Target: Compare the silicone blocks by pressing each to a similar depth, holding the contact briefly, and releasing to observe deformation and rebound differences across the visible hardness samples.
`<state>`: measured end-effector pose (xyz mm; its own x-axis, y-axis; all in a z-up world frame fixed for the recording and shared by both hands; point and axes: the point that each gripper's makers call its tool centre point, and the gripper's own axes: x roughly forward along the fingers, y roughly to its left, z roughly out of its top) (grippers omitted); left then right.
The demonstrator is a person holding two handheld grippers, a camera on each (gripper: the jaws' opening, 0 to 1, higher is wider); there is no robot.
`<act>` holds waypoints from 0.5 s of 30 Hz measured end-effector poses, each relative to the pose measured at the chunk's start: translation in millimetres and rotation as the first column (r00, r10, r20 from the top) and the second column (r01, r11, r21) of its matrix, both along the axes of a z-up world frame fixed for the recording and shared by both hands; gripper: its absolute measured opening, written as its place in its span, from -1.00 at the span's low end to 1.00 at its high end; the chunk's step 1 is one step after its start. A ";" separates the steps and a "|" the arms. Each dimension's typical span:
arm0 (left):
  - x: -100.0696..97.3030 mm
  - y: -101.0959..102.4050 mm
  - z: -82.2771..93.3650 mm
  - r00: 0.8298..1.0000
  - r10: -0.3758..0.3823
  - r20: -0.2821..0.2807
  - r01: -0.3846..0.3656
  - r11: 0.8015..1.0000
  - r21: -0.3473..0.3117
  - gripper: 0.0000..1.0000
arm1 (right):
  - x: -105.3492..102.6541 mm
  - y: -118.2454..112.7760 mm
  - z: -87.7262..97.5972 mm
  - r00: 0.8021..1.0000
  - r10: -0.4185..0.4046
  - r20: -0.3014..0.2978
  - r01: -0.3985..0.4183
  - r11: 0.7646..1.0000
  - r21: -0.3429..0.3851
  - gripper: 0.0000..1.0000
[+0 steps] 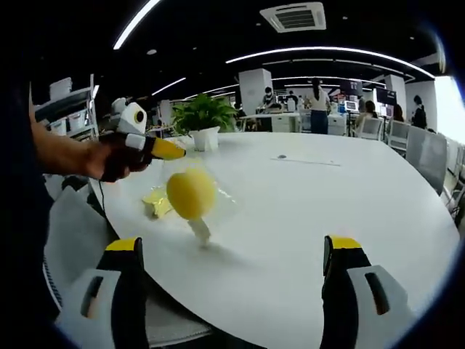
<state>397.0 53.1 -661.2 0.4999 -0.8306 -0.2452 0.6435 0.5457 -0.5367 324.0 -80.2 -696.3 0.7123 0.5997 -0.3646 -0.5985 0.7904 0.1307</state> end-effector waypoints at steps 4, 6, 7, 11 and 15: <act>10.7 2.5 -3.1 1.000 0.011 0.023 -0.011 1.000 0.024 -1.00 | 2.1 1.0 7.4 1.000 -0.002 0.022 0.002 1.000 0.019 0.93; 17.4 6.7 -8.1 0.999 0.027 0.040 -0.029 0.998 0.050 -1.00 | 3.4 0.5 7.4 1.000 -0.004 0.018 0.003 1.000 0.024 0.93; 22.8 11.0 -13.4 0.998 0.047 0.037 -0.049 0.996 0.070 -1.00 | 3.6 0.6 7.5 1.000 -0.003 0.019 0.003 1.000 0.025 0.93; 35.1 23.3 -31.6 0.992 0.127 0.017 -0.128 0.986 0.112 -1.00 | 3.3 2.3 6.8 1.000 -0.002 0.013 0.002 1.000 0.024 0.93; 44.2 33.4 -52.3 0.978 0.200 -0.056 -0.192 0.975 0.112 -1.00 | 1.7 5.5 6.1 1.000 0.010 0.011 -0.010 0.999 0.034 0.93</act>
<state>441.2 86.5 -713.5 0.6301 -0.6857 -0.3643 0.4834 0.7136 -0.5071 325.7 -74.7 -690.2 0.7102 0.6187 -0.3360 -0.6078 0.7796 0.1507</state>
